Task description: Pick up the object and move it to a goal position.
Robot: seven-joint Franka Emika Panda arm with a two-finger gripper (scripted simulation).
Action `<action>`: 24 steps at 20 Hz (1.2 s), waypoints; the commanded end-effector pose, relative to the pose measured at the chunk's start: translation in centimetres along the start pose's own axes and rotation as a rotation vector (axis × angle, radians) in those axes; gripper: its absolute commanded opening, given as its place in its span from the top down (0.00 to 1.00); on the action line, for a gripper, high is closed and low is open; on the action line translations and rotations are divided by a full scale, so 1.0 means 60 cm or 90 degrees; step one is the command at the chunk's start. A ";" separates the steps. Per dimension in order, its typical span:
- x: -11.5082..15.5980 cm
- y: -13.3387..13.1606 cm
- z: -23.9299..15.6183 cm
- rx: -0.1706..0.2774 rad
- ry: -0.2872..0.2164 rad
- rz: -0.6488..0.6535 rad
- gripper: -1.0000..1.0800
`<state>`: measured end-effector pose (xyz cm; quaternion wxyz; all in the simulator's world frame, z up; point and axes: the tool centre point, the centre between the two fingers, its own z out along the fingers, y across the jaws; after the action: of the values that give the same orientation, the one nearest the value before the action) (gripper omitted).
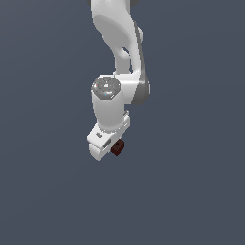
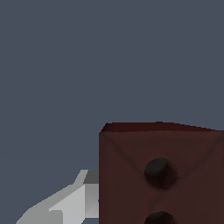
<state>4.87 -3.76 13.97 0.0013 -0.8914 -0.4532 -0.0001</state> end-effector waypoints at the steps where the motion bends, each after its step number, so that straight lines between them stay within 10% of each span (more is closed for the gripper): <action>1: -0.005 0.030 -0.026 0.000 0.001 -0.001 1.00; 24: -0.034 0.198 -0.158 -0.001 -0.001 0.000 1.00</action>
<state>12.99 -12.21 23.01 0.0008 -0.8915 -0.4531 0.0008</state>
